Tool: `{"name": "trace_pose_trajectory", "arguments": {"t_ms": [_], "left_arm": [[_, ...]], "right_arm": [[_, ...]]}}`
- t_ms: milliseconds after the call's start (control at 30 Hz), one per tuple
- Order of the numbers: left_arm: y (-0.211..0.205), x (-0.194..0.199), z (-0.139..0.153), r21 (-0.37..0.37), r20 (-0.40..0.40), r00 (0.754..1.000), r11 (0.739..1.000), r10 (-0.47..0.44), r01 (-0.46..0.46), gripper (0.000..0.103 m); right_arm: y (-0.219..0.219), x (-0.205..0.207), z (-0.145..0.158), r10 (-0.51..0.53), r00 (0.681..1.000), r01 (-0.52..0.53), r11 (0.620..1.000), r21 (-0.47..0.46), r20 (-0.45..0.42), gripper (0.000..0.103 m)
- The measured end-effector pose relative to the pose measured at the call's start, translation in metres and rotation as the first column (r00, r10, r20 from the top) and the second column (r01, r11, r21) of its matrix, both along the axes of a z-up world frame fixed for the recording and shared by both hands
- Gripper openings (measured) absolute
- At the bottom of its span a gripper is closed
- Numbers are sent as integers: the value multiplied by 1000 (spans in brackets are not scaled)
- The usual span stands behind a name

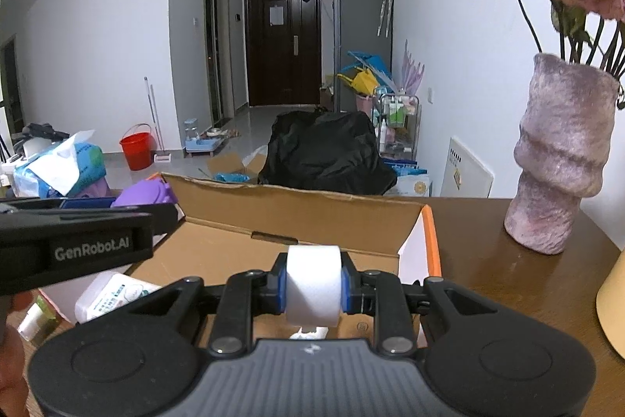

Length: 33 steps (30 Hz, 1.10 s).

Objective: Organize rigid objects
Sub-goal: 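Open both grippers to drop the purple cap and white roll into the box, then withdraw both open grippers from the box back over the table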

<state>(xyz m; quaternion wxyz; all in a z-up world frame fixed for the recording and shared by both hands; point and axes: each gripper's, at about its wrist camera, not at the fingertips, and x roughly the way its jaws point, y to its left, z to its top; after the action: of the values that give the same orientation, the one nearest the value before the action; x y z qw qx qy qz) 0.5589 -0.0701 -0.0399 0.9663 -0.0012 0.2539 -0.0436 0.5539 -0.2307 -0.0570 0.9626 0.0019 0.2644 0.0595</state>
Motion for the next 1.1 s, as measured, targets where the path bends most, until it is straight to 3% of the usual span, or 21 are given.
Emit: {"name": "trace_pose_trajectory", "arguments": {"t_ms": [200,267,300,333,367,400,433,500,533,567,1100], "left_arm": [[5,3,-4,-5,-12,1000,1000,-10,10,54],[6,2,-3,1,-8,1000,1000,-12,12,59],[6,1,-3,2,-6,1000,1000,-9,9,68],[7,1,-3,7,-3,1000,1000,1,-1,82],[8,0,-2,13,2,1000,1000,16,-16,88],[9,0,-2,19,10,999,999,30,-31,93],[10,0,-2,22,16,999,999,40,-40,97],[13,0,-2,22,17,998,998,57,-58,103],[14,0,-2,24,21,997,997,68,-69,103],[15,0,-2,28,22,997,997,70,-71,103],[18,-3,3,28,23,996,996,87,-88,103]], "right_arm": [[1,2,-5,0,1000,0,1000,-5,-19,24],[0,3,-6,-1,1000,1,1000,-4,-29,25],[0,3,-6,-7,999,7,1000,-4,-35,24],[-1,3,-6,-15,999,15,1000,-6,-36,29],[-1,4,-7,-23,999,23,1000,-7,-43,35],[-2,5,-7,-33,998,33,999,-6,-48,49],[-3,5,-7,-43,998,43,999,-7,-50,66],[-3,5,-7,-67,997,66,998,-16,-48,88],[-4,5,-7,-77,996,77,997,-16,-44,98],[-5,4,-7,-83,996,82,997,-12,-40,101],[-6,1,-3,-85,995,85,996,-2,-45,103]]}}
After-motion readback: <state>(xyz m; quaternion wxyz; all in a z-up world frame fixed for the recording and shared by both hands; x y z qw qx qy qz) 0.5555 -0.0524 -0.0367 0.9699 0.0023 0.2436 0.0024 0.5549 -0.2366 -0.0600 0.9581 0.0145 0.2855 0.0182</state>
